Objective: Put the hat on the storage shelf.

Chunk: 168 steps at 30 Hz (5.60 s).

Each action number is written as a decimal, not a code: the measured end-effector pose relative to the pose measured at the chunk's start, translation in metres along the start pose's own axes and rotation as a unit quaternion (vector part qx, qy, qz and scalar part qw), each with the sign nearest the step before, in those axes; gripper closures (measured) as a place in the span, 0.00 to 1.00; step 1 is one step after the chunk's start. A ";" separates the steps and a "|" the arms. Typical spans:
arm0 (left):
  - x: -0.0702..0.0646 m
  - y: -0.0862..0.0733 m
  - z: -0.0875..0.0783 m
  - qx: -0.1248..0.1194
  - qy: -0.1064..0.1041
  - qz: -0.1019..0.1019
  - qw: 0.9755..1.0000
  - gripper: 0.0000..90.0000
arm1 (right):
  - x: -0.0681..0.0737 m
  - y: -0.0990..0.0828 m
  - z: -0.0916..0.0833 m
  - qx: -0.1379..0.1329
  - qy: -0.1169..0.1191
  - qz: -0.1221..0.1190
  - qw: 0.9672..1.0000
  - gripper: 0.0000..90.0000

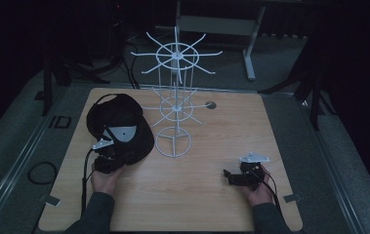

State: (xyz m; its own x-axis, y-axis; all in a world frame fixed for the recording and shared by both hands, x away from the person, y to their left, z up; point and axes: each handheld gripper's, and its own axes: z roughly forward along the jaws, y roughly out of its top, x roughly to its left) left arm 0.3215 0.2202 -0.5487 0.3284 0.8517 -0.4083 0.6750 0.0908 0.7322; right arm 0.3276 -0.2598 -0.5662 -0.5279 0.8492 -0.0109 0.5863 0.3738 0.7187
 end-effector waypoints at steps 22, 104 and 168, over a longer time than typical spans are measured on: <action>0.001 0.002 -0.016 -0.013 -0.003 -0.006 1.000 0.96 | 0.000 0.000 0.000 0.000 0.000 0.000 1.000 0.13; -0.017 0.050 -0.085 -0.070 0.079 0.068 0.992 0.96 | 0.000 0.001 0.001 0.000 0.000 0.000 1.000 0.13; -0.048 0.067 -0.106 -0.128 0.130 0.107 0.977 0.96 | 0.000 0.001 0.001 -0.001 0.000 -0.001 1.000 0.13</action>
State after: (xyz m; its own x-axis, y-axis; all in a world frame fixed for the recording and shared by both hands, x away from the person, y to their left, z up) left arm 0.2804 0.2400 -0.4220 0.2427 0.9646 -0.1032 0.4111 -0.0059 0.9116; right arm 0.3291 -0.2592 -0.5662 -0.5291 0.8484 -0.0135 0.5837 0.3755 0.7199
